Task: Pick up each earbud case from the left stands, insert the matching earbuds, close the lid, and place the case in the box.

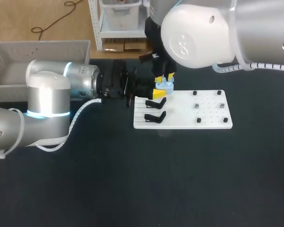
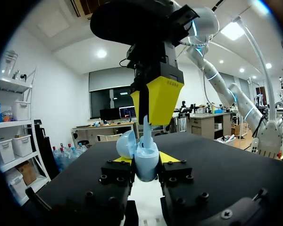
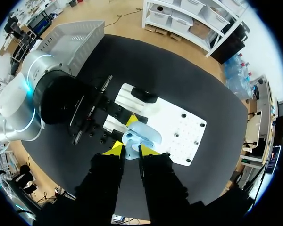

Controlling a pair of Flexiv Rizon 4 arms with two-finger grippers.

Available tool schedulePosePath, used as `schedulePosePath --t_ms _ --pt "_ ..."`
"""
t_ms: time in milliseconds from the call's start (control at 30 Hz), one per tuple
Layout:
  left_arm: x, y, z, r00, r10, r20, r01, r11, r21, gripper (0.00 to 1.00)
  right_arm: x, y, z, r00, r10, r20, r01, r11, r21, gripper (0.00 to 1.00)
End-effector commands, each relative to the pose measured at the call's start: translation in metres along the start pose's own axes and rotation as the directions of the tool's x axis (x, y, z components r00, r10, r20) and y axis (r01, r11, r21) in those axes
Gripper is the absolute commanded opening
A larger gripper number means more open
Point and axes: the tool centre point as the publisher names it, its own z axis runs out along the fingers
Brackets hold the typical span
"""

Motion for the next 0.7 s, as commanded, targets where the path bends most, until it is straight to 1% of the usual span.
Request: schedulePosePath --t_ms 33,333,700 --pt "-0.0001 -0.0005 -0.0001 1.0 0.0 -0.002 0.0 1.0 -0.002 0.0 0.0012 0.0006 0.0023 1.0 0.006 0.005 -0.006 1.0 0.006 0.0" --pt "-0.0001 -0.0005 -0.0001 1.0 0.0 -0.002 0.0 1.0 -0.002 0.0 0.0023 0.0 0.0042 1.0 0.017 0.006 -0.017 1.0 0.016 0.0" --pt "-0.0001 -0.0005 -0.0001 1.0 0.0 -0.002 0.0 1.0 -0.002 0.0 0.0001 0.0032 0.0056 1.0 0.012 0.015 -0.013 1.0 0.01 0.0"
